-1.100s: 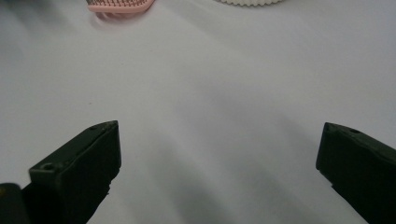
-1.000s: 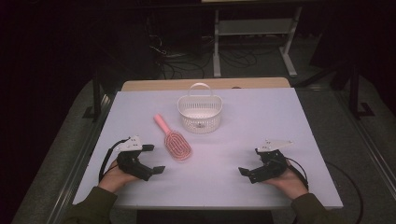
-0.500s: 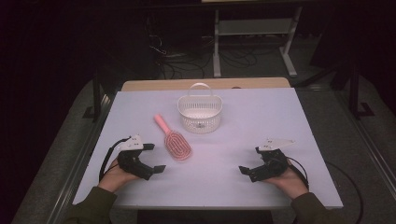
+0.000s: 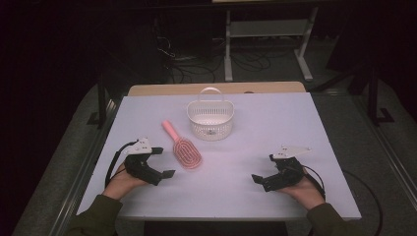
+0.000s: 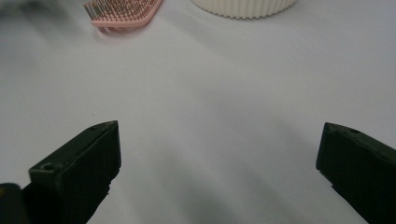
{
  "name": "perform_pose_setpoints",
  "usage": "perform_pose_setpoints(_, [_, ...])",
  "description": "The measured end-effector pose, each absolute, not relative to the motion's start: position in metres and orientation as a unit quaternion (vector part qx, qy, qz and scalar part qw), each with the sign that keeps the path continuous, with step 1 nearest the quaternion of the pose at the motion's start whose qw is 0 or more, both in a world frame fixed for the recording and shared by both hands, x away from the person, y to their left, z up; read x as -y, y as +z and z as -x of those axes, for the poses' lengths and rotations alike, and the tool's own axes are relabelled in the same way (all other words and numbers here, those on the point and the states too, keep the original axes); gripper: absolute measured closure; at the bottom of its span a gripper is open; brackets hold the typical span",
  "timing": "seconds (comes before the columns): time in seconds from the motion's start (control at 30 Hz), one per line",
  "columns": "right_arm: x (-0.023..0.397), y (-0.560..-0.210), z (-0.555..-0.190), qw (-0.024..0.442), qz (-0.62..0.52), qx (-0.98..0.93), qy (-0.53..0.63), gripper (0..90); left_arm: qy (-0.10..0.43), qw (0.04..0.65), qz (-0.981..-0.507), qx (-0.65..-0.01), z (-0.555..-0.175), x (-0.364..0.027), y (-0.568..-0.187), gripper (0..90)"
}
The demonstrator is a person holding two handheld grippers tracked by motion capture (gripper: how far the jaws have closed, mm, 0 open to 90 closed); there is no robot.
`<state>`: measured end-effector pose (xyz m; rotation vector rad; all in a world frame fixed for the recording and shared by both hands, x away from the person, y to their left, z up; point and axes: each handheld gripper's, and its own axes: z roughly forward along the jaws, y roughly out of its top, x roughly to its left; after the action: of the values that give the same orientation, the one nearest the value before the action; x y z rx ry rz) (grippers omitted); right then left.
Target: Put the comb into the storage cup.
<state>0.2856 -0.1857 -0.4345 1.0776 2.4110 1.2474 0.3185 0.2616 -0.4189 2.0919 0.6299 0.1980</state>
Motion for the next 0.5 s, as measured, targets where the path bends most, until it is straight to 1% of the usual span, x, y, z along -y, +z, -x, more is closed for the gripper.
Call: perform_pose_setpoints(0.5, [0.1858, -0.4341, -0.2859, 0.111, -0.367, -0.819, 0.428, 0.0, 0.087, 0.457, -0.846, -0.261, -0.3268, -0.2645, -0.4156, 0.2])
